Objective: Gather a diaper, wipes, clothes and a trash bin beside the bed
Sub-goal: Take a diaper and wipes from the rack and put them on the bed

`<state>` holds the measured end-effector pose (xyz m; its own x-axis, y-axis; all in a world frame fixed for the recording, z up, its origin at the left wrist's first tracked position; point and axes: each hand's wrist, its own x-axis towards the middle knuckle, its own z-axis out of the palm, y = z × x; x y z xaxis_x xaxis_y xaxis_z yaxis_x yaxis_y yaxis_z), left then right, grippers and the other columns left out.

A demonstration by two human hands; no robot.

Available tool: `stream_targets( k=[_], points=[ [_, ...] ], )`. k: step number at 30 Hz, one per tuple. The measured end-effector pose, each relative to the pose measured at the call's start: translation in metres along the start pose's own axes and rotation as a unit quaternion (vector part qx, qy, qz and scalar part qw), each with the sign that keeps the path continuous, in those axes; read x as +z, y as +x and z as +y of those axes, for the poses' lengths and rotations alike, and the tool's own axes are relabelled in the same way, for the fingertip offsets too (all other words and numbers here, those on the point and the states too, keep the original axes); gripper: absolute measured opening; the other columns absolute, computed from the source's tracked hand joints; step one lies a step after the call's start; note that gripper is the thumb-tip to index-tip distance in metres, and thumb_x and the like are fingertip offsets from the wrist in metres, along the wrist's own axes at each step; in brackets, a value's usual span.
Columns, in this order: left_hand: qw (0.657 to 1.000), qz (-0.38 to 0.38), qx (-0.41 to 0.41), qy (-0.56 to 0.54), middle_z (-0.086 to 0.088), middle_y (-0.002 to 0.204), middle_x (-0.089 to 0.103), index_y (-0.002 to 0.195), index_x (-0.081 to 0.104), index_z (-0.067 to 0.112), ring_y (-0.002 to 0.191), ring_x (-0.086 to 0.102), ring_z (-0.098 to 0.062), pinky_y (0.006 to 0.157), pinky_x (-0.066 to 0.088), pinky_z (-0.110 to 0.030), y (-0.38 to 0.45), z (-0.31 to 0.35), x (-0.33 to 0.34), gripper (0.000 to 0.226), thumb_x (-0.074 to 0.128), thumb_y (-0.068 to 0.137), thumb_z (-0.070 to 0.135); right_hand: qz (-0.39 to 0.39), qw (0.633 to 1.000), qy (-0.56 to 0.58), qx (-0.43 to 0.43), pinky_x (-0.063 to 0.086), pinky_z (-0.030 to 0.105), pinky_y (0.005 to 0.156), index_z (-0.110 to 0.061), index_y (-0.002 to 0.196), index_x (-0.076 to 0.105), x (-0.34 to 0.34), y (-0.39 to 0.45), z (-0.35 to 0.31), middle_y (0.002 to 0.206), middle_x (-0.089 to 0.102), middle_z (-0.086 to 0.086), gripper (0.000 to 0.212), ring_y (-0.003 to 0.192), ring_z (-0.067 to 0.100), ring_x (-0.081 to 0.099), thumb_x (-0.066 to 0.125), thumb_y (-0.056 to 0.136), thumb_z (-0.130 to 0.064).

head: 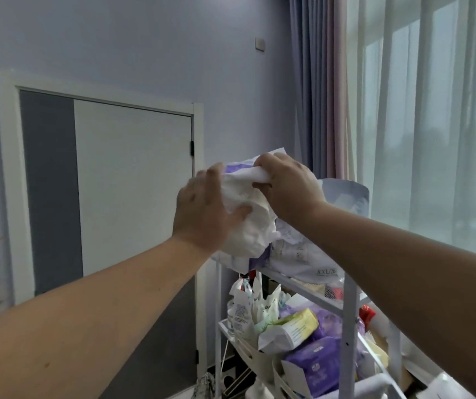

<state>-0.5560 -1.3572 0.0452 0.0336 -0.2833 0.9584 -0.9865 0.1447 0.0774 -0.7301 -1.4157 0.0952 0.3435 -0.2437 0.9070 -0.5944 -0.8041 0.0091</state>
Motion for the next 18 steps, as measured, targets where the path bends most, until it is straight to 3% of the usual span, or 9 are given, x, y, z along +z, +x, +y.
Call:
stream_targets(
  k=[2, 4, 8, 11, 13, 15, 18],
  points=[
    [1.0, -0.018, 0.013, -0.014, -0.006, 0.106, 0.067, 0.129, 0.039, 0.025, 0.085, 0.065, -0.032, 0.073, 0.05, -0.039, -0.002, -0.002, -0.007, 0.061, 0.062, 0.081, 0.054, -0.001, 1.0, -0.005, -0.003, 0.048, 0.039, 0.065, -0.021, 0.11, 0.059, 0.003, -0.003, -0.012, 0.103, 0.062, 0.004, 0.025, 0.085, 0.034, 0.061, 0.064, 0.091, -0.036],
    [0.999, -0.043, -0.016, -0.012, -0.001, 0.093, 0.067, 0.121, 0.046, 0.025, 0.075, 0.064, -0.031, 0.065, 0.048, -0.036, -0.004, -0.008, -0.011, 0.044, 0.06, 0.086, 0.047, -0.004, 1.0, -0.006, 0.002, 0.051, 0.043, 0.067, -0.02, 0.116, 0.056, 0.006, -0.008, -0.02, 0.107, 0.061, 0.006, 0.032, 0.087, 0.037, 0.061, 0.062, 0.093, -0.042],
    [0.995, -0.052, -0.08, -0.022, 0.001, 0.08, 0.058, 0.101, 0.044, 0.024, 0.07, 0.054, -0.03, 0.062, 0.038, -0.035, -0.011, -0.026, -0.018, 0.027, 0.058, 0.091, 0.044, -0.011, 0.999, -0.028, 0.045, 0.051, 0.045, 0.079, -0.02, 0.136, 0.042, 0.019, -0.023, -0.027, 0.124, 0.057, 0.011, 0.058, 0.103, 0.037, 0.062, 0.06, 0.091, -0.053],
    [0.993, -0.038, -0.102, -0.055, -0.004, 0.082, 0.06, 0.096, 0.035, 0.027, 0.07, 0.052, -0.031, 0.062, 0.036, -0.036, -0.018, -0.035, -0.02, 0.024, 0.053, 0.095, 0.044, -0.067, 0.988, 0.005, 0.14, 0.047, 0.046, 0.094, -0.017, 0.151, 0.021, 0.034, -0.039, -0.03, 0.145, 0.046, 0.014, 0.083, 0.125, 0.036, 0.053, 0.049, 0.091, -0.066],
    [0.987, -0.033, -0.122, -0.097, 0.0, 0.081, 0.057, 0.096, 0.034, 0.028, 0.069, 0.051, -0.027, 0.059, 0.035, -0.033, -0.022, -0.037, -0.019, 0.023, 0.051, 0.097, 0.043, -0.109, 0.969, 0.062, 0.212, 0.043, 0.049, 0.103, -0.02, 0.156, 0.012, 0.045, -0.049, -0.032, 0.152, 0.04, 0.013, 0.088, 0.134, 0.035, 0.047, 0.043, 0.09, -0.071],
    [0.979, -0.034, -0.147, -0.139, 0.005, 0.077, 0.055, 0.093, 0.036, 0.027, 0.066, 0.054, -0.019, 0.054, 0.034, -0.029, -0.026, -0.037, -0.016, 0.023, 0.051, 0.098, 0.043, -0.127, 0.946, 0.122, 0.271, 0.045, 0.05, 0.101, -0.018, 0.152, 0.021, 0.054, -0.057, -0.033, 0.146, 0.048, 0.012, 0.084, 0.13, 0.037, 0.051, 0.039, 0.091, -0.072],
    [0.969, -0.031, -0.182, -0.167, 0.01, 0.075, 0.054, 0.091, 0.038, 0.024, 0.065, 0.052, -0.003, 0.051, 0.032, -0.019, -0.035, -0.038, -0.008, 0.024, 0.052, 0.098, 0.043, -0.125, 0.923, 0.183, 0.316, 0.042, 0.04, 0.081, -0.013, 0.121, 0.046, 0.065, -0.065, -0.032, 0.11, 0.058, 0.005, 0.06, 0.109, 0.033, 0.058, 0.038, 0.094, -0.067]
  ],
)
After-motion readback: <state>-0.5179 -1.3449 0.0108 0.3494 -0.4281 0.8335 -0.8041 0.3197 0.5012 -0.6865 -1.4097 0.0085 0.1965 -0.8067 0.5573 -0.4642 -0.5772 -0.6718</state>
